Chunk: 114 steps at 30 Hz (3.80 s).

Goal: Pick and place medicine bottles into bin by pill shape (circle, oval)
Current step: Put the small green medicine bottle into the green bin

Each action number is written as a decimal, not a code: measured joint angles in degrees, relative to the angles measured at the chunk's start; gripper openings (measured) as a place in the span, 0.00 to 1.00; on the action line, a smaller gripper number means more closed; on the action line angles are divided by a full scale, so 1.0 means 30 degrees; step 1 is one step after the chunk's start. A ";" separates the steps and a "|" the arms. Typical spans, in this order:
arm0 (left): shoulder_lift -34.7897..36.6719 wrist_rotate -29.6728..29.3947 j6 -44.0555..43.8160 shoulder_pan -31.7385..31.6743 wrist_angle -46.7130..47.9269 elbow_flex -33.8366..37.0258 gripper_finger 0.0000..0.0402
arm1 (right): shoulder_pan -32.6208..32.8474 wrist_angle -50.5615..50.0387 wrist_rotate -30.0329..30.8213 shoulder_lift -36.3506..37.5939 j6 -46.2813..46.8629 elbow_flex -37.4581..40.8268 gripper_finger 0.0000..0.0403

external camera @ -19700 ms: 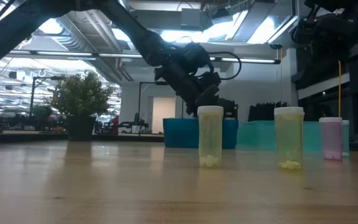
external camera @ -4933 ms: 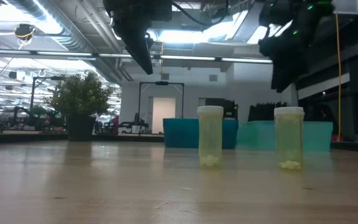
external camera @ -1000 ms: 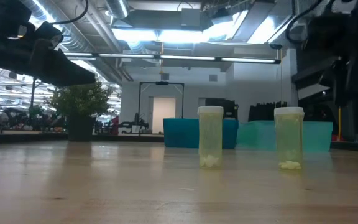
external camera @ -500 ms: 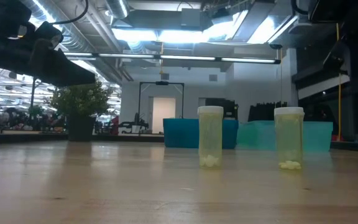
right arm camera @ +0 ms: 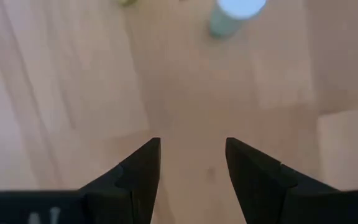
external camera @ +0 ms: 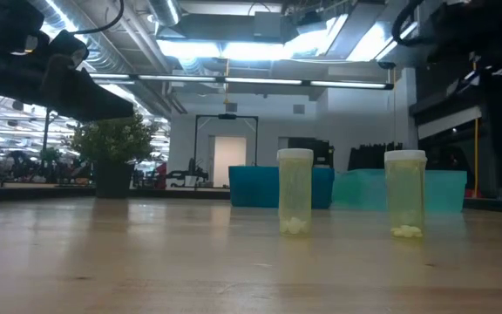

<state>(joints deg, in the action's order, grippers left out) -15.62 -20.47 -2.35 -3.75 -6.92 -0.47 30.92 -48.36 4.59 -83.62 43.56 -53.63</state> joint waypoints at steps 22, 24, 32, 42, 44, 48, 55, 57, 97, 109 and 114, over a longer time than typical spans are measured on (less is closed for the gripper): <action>0.0001 -0.0007 -0.0001 0.0001 0.0000 0.0000 0.58 | -0.2223 0.1715 0.2298 -0.1136 -0.3238 0.0177 0.46; 0.0000 0.0000 -0.0007 0.0000 0.0007 0.0000 0.58 | -0.2339 0.1736 0.2080 -0.1413 -0.3301 0.0184 0.46; 0.0000 -0.0007 -0.0007 0.0000 0.0007 0.0000 0.58 | -0.2382 0.2644 0.2074 -0.2359 -0.4561 0.0184 0.46; 0.0000 -0.0004 -0.0007 0.0004 0.0022 0.0000 0.58 | -0.2382 0.3382 0.2358 -0.2474 -0.4747 0.0184 0.46; 0.0000 0.0000 -0.0007 0.0003 0.0022 0.0000 0.58 | -0.2382 0.3530 0.2893 -0.2474 -0.4762 0.0184 0.46; 0.0000 -0.0001 -0.0007 0.0001 0.0022 0.0000 0.58 | -0.2382 0.3747 0.3109 -0.2474 -0.5069 0.0184 0.46; 0.0000 -0.0006 -0.0007 0.0005 0.0022 0.0000 0.58 | -0.2382 0.4951 0.2982 -0.2474 -0.6198 0.0184 0.46; 0.0000 -0.0003 -0.0007 0.0007 0.0022 0.0000 0.58 | -0.2494 0.5574 0.2975 -0.2474 -0.6603 0.0184 0.46; 0.0000 -0.0007 0.0000 0.0004 0.0018 0.0000 0.58 | -0.4995 -0.3192 0.7369 -0.1333 -0.7492 -0.3772 0.29; 0.0000 -0.0004 -0.0007 0.0007 0.0015 0.0000 0.58 | -0.8550 -0.6008 1.0853 0.2583 -0.7185 -0.3765 0.29; 0.0000 -0.0007 -0.0006 0.0004 0.0015 0.0000 0.58 | -1.0773 -0.5661 1.1203 0.4222 -0.7659 -0.3616 0.29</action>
<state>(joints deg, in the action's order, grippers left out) -15.62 -20.49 -2.37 -3.74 -6.87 -0.47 -1.40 -65.34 38.19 -70.96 20.59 -64.48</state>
